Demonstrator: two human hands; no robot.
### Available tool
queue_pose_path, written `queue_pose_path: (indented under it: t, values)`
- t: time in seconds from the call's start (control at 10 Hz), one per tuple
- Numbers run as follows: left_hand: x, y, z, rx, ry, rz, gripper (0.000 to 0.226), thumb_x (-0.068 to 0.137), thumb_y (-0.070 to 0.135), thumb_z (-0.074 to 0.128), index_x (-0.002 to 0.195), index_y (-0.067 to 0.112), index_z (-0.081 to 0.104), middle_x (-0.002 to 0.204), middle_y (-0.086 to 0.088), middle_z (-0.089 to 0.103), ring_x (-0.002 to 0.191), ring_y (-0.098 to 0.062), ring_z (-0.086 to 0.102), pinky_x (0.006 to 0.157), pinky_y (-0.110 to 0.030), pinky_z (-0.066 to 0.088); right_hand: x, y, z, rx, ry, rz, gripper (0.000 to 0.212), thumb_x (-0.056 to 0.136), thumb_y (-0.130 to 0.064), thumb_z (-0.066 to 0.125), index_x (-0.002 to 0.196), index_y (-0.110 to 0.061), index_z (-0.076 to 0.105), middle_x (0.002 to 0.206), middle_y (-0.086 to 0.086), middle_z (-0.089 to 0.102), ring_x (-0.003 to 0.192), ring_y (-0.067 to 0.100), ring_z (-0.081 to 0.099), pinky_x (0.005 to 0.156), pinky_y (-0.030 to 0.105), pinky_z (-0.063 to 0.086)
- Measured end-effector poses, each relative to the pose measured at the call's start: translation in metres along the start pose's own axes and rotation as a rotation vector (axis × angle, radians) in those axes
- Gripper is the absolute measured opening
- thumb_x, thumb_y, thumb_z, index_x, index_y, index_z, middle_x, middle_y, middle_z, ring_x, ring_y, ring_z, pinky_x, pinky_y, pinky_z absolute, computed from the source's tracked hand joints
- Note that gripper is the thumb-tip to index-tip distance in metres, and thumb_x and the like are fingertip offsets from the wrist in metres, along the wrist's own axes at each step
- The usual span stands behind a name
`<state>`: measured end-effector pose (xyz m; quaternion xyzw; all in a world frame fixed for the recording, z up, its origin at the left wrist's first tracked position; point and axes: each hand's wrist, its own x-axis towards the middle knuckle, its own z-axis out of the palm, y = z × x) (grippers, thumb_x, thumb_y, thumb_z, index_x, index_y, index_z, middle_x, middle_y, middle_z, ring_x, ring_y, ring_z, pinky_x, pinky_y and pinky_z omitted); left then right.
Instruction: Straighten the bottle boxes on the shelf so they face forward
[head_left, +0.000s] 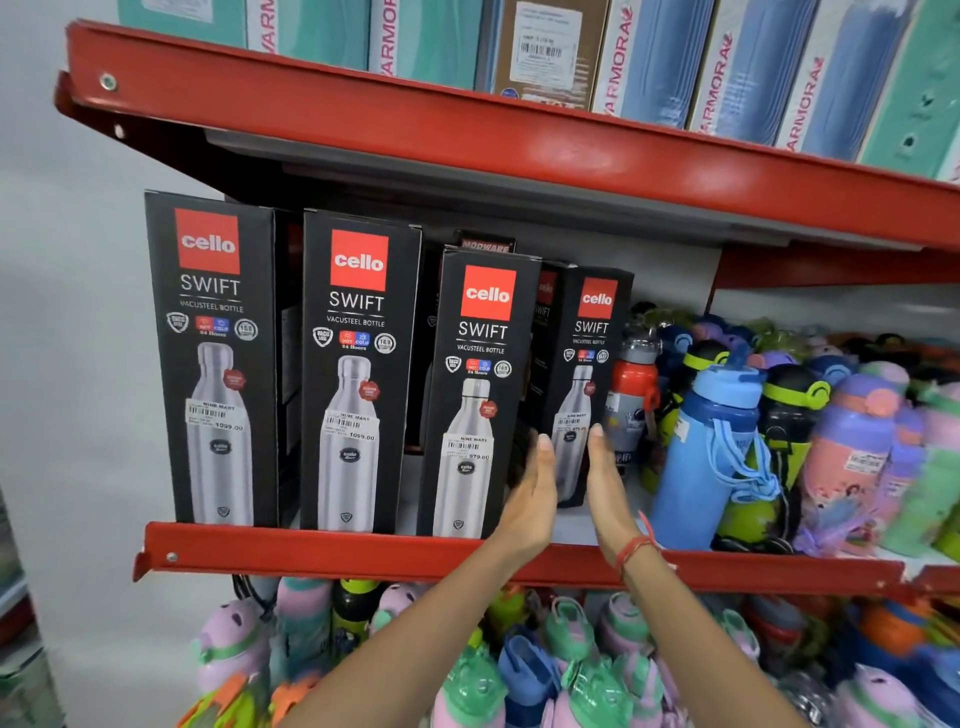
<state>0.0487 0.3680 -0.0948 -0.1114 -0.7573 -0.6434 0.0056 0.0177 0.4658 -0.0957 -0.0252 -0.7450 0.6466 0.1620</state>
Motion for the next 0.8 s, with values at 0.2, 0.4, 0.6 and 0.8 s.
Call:
queue_pose_path:
  t: [0.2, 0.4, 0.6, 0.8]
  values:
    - [-0.015, -0.001, -0.005, -0.023, -0.021, -0.039, 0.083, 0.075, 0.083, 0.004, 0.149, 0.043, 0.004, 0.16, 0.014, 0.009, 0.148, -0.016, 0.008, 0.121, -0.046, 0.007, -0.029, -0.002, -0.013, 0.004, -0.064, 0.019, 0.07, 0.094, -0.062, 0.027, 0.152, -0.024, 0.025, 0.16, -0.006, 0.023, 0.148, 0.013, 0.021, 0.123, 0.04, 0.015]
    - [-0.052, 0.002, -0.02, -0.031, -0.137, -0.022, 0.084, 0.078, 0.078, 0.001, 0.151, 0.035, 0.003, 0.159, 0.014, 0.007, 0.147, -0.01, 0.006, 0.12, -0.038, 0.003, -0.068, 0.001, -0.025, -0.037, -0.046, 0.072, 0.093, 0.073, -0.08, 0.026, 0.151, -0.028, 0.025, 0.159, -0.003, 0.028, 0.144, 0.018, 0.033, 0.121, 0.046, 0.021]
    - [-0.073, 0.01, -0.032, -0.005, -0.21, -0.026, 0.081, 0.08, 0.076, 0.0, 0.15, 0.035, 0.003, 0.16, 0.013, 0.006, 0.146, -0.008, 0.007, 0.117, -0.035, 0.004, -0.091, -0.009, -0.024, -0.072, -0.019, 0.064, 0.088, 0.078, -0.075, 0.028, 0.15, -0.025, 0.03, 0.156, 0.0, 0.035, 0.141, 0.02, 0.038, 0.12, 0.046, 0.024]
    - [-0.094, 0.04, -0.057, -0.052, -0.135, 0.215, 0.081, 0.081, 0.076, 0.013, 0.15, 0.034, 0.007, 0.161, 0.014, 0.009, 0.145, 0.002, 0.011, 0.121, -0.031, 0.007, -0.113, -0.077, -0.006, -0.234, 0.127, -0.431, 0.048, 0.099, -0.041, 0.039, 0.145, -0.024, 0.043, 0.15, -0.012, 0.042, 0.14, 0.004, 0.036, 0.115, 0.024, 0.027]
